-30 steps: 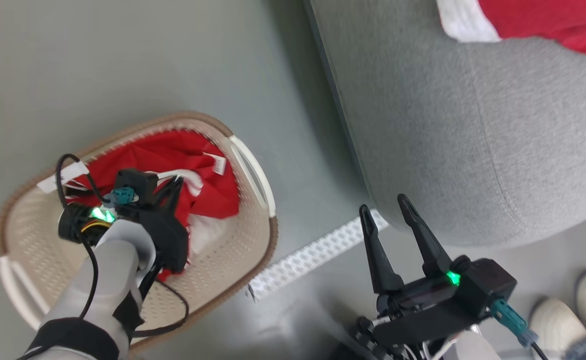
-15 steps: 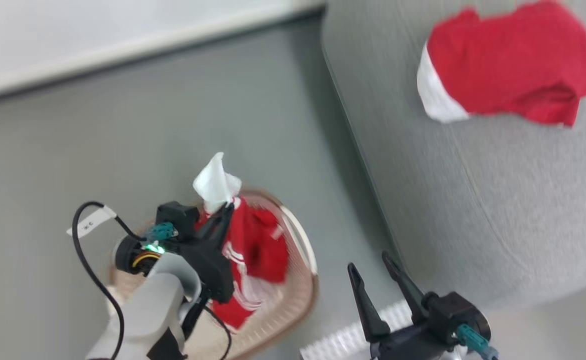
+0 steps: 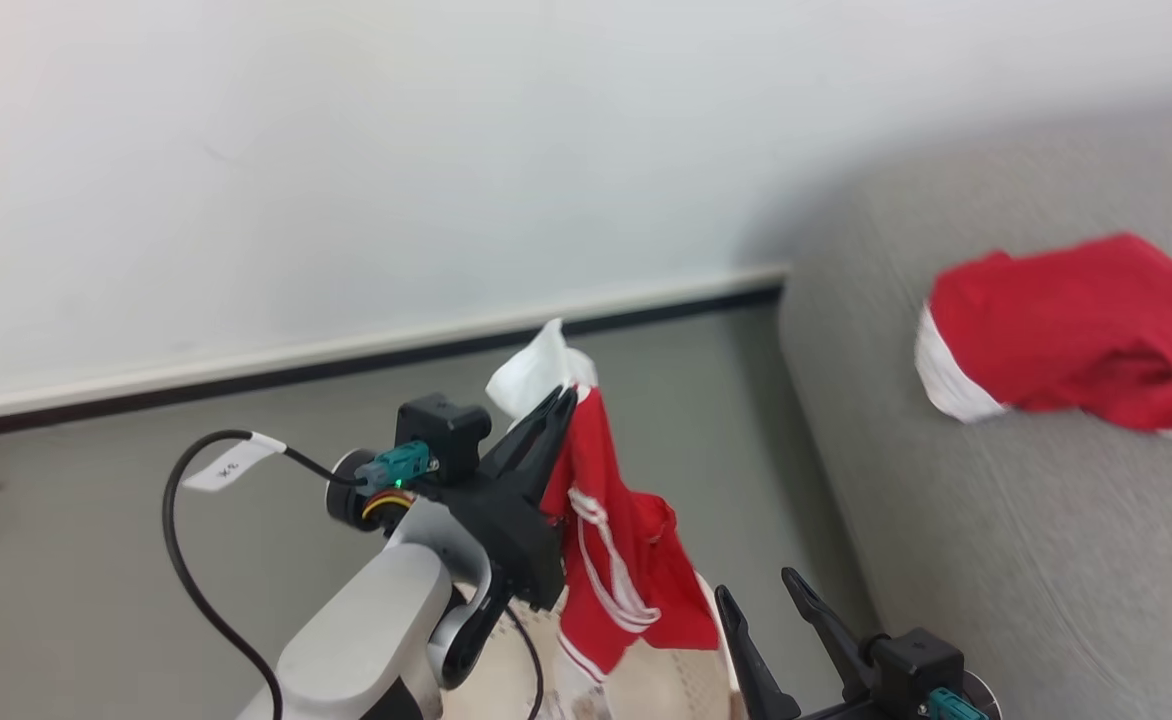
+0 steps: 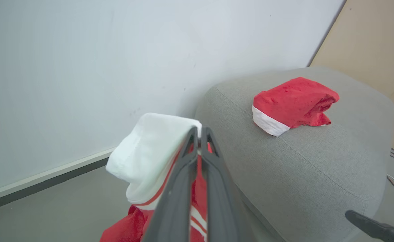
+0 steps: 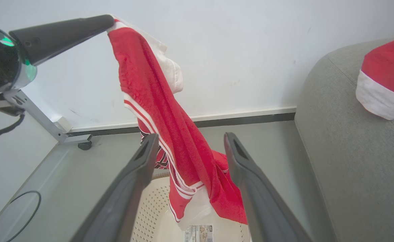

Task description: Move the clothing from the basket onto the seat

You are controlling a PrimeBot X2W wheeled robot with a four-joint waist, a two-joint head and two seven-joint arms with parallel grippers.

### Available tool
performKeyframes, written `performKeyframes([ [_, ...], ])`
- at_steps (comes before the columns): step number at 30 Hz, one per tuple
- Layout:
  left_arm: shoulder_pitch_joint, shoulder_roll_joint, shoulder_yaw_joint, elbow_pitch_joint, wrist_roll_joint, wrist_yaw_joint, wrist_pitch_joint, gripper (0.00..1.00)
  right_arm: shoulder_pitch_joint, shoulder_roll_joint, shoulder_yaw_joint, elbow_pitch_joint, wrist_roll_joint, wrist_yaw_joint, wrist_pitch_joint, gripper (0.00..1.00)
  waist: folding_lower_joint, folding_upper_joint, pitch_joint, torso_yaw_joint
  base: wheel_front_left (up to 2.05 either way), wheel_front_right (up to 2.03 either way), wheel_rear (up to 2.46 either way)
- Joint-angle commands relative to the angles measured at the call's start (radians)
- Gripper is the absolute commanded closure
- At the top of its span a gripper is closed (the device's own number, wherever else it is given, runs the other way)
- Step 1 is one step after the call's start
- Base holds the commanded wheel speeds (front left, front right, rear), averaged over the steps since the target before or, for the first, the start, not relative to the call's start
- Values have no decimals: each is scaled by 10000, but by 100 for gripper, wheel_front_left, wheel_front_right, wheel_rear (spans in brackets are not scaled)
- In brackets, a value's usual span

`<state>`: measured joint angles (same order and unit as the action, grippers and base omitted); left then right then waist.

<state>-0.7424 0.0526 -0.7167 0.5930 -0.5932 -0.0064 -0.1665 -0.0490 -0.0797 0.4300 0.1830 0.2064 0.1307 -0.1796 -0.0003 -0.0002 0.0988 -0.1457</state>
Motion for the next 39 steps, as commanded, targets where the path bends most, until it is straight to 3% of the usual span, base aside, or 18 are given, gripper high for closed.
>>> performKeyframes([
  [1, 5, 73, 29, -371, -72, 102, 85, 100, 156, -48, 40, -86, -7, 1, 65, 0, 3, 2, -1420, 1420, 0, 0, 0],
  [13, -425, 544, 98, -2401, -48, 514, 999, 100, -284, -222, 379, -323, 25, 1, 379, 0, 3, 2, -1635, 1725, 0, 0, 0],
  [20, -548, 550, 11, -3042, -227, 489, 1339, 100, -660, -318, 575, -177, 103, 1, 430, 0, 3, 2, -1669, 1895, 0, 0, 0],
  [39, -777, 287, -656, -4683, -896, -181, 2282, 100, -2056, -94, 112, 1543, -372, 1, 816, 0, 3, 2, -1676, 2291, 0, 0, 0],
])
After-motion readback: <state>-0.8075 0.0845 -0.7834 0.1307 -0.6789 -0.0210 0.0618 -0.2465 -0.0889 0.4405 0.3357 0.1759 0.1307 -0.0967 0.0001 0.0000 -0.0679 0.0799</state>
